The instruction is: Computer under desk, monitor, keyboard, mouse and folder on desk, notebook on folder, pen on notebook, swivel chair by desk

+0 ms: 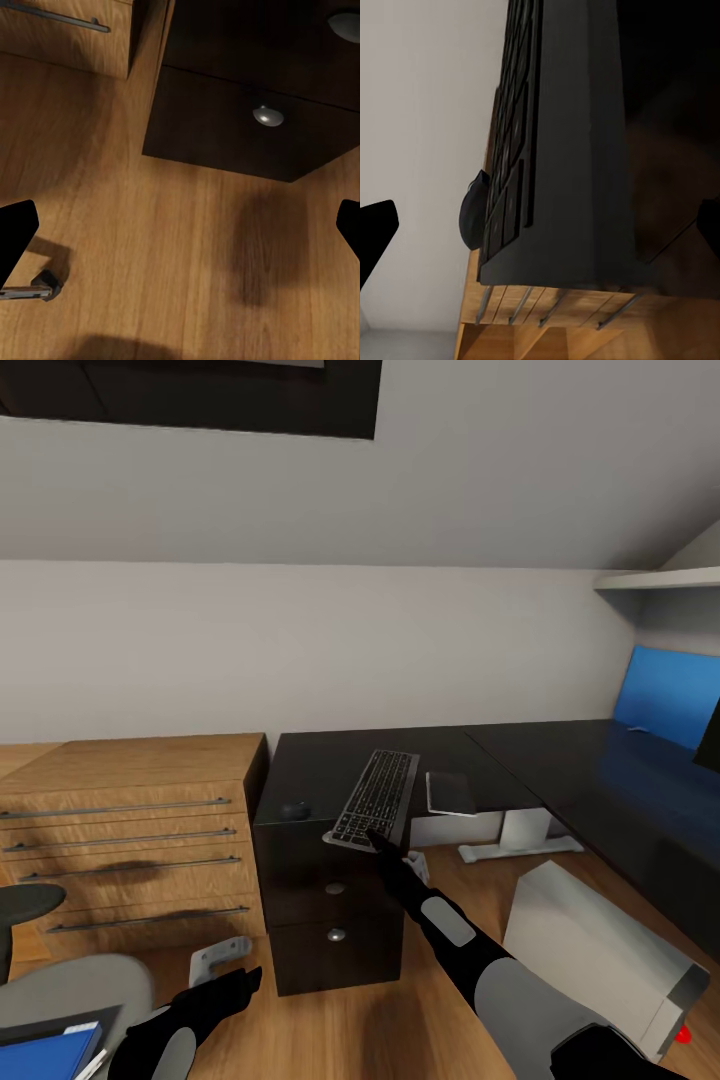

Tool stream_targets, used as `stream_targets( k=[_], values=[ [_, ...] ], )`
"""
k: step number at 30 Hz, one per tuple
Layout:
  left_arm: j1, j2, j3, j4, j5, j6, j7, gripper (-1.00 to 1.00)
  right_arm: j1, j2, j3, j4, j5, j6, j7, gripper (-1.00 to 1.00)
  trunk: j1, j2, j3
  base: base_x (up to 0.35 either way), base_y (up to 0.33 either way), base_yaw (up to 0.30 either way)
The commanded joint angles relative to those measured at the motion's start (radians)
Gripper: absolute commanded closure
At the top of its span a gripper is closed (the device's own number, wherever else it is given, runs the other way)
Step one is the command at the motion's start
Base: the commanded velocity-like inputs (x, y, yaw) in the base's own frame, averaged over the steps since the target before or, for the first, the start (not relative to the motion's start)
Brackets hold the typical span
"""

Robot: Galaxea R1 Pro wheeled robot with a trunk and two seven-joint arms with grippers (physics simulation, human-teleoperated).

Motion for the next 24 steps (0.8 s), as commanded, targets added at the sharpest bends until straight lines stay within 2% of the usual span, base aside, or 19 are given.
stream_targets(
  k=[1,3,4,12,24],
  values=[
    [-0.001,0.000,-0.001,-0.001,0.010,0.002,0.010,-1.00,-0.001,-0.001,0.005,0.001,-0.010,0.002,0.003,-1.00,0.000,-0.001,-0.001,0.000,0.000,0.000],
    [-0.001,0.000,-0.001,-0.001,0.011,0.002,0.010,-1.00,-0.001,-0.001,0.005,0.000,-0.010,0.002,0.002,-1.00,0.000,-0.001,-0.001,0.000,0.000,0.000],
    [-0.001,0.000,-0.001,-0.001,0.011,0.002,0.010,-1.00,-0.001,-0.001,0.005,0.000,-0.010,0.002,0.002,1.00,0.000,-0.001,-0.001,0.000,0.000,0.000],
    [-0.001,-0.001,-0.001,0.000,0.012,0.002,0.011,-1.00,-0.001,0.000,0.006,0.000,-0.010,0.002,0.003,1.00,0.000,-0.001,-0.001,0.000,0.000,0.000],
    [-0.001,-0.002,-0.002,-0.001,0.010,0.001,0.011,-1.00,-0.001,-0.001,0.006,-0.002,-0.009,0.002,0.003,1.00,-0.046,0.083,0.037,0.000,0.000,0.000]
  ],
)
